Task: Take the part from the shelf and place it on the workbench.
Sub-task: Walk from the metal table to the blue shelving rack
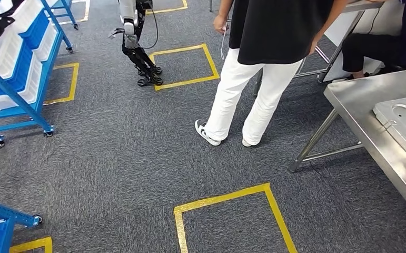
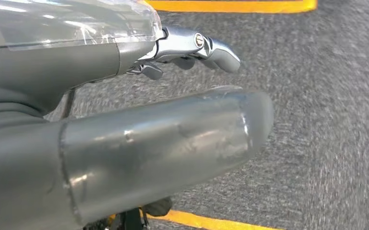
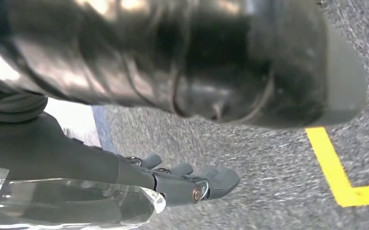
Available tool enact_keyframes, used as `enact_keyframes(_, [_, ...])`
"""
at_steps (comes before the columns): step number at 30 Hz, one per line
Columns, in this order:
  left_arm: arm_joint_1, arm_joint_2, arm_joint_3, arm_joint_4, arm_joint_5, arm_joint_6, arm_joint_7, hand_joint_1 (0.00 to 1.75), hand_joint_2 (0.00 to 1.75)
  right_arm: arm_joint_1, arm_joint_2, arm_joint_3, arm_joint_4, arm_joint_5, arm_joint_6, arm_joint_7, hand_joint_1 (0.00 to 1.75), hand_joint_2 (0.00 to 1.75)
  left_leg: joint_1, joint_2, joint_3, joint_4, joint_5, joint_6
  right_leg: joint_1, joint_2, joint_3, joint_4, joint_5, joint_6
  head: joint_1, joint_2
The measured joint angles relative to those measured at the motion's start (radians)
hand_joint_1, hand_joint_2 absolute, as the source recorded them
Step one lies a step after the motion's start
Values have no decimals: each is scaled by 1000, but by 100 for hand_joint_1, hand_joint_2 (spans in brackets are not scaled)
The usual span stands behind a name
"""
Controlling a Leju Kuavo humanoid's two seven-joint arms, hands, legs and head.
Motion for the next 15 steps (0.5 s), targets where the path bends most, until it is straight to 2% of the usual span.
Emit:
enact_keyframes(1, [-1, 0, 5, 2, -3, 2, -3, 0, 0, -9, 0, -13, 10, 20, 6, -14, 0, 0, 0, 21, -12, 23, -16, -4, -1, -12, 1, -5, 4, -9, -1, 0])
enact_keyframes(3, [-11, 0, 18, 9, -41, -6, -20, 0, 0, -30, 1, -48, 41, 63, 14, -47, 0, 0, 0, 74, -61, 129, -77, -9, 3, -40, 0, -10, 6, -20, -3, 0])
enact_keyframes(4, [-20, 0, 30, 12, -74, -16, -34, 0, 0, -41, 0, -70, 58, 89, 16, -66, 0, 0, 1, 87, -93, 195, -109, -12, 6, -56, -1, -10, 6, -24, -4, 0])
enact_keyframes(5, [-30, 0, 46, 16, -108, -29, -49, 0, 0, -53, 0, -93, 76, 118, 17, -86, 0, 0, 2, 94, -116, 247, -127, -15, 9, -73, -2, -10, 5, -25, -4, 0])
enact_keyframes(6, [-40, 0, 64, 20, -139, -42, -63, 0, 0, -65, -1, -116, 91, 144, 18, -108, 0, 0, 3, 98, -124, 268, -127, -16, 10, -88, -2, -10, 4, -25, -4, 0])
enact_keyframes(7, [-49, 0, 83, 23, -164, -55, -76, 0, 0, -77, -1, -137, 104, 165, 20, -131, 0, 0, 3, 102, -111, 250, -110, -17, 12, -101, 0, -9, 2, -25, -4, 0])
enact_keyframes(8, [-57, 0, 100, 24, -182, -66, -86, 0, 0, -89, -2, -157, 114, 178, 24, -153, 0, 0, 3, 111, -79, 194, -78, -15, 12, -113, 2, -9, 1, -23, -4, 0])
enact_keyframes(10, [-70, 0, 122, 27, -201, -81, -99, 0, 0, -108, -2, -194, 128, 187, 41, -196, 0, 0, -1, 158, -6, 57, -27, -7, 15, -134, 8, -8, -5, -16, -4, 0])
enact_keyframes(11, [-75, 0, 129, 27, -204, -85, -103, 0, 0, -116, -3, -211, 132, 187, 54, -218, 0, 0, -5, 175, 16, 13, -16, -1, 18, -143, 11, -7, -7, -11, -3, 0])
enact_keyframes(12, [-79, 0, 136, 28, -202, -87, -107, 0, 0, -122, -3, -225, 133, 189, 67, -243, 0, 0, -9, 185, 23, -6, -15, 4, 20, -151, 14, -6, -9, -6, -3, 0])
enact_keyframes(14, [-79, 0, 150, 30, -195, -89, -112, 0, 0, -134, -3, -244, 135, 199, 91, -289, 0, 0, -11, 165, 21, -11, -12, 15, 21, -167, 17, -7, -12, 4, -3, 0])
enact_keyframes(15, [-78, -1, 156, 30, -190, -89, -114, 0, 0, -138, -4, -250, 135, 208, 98, -307, 0, 0, -10, 154, 23, -16, -8, 21, 19, -159, 18, -2, -18, 9, -2, 0])
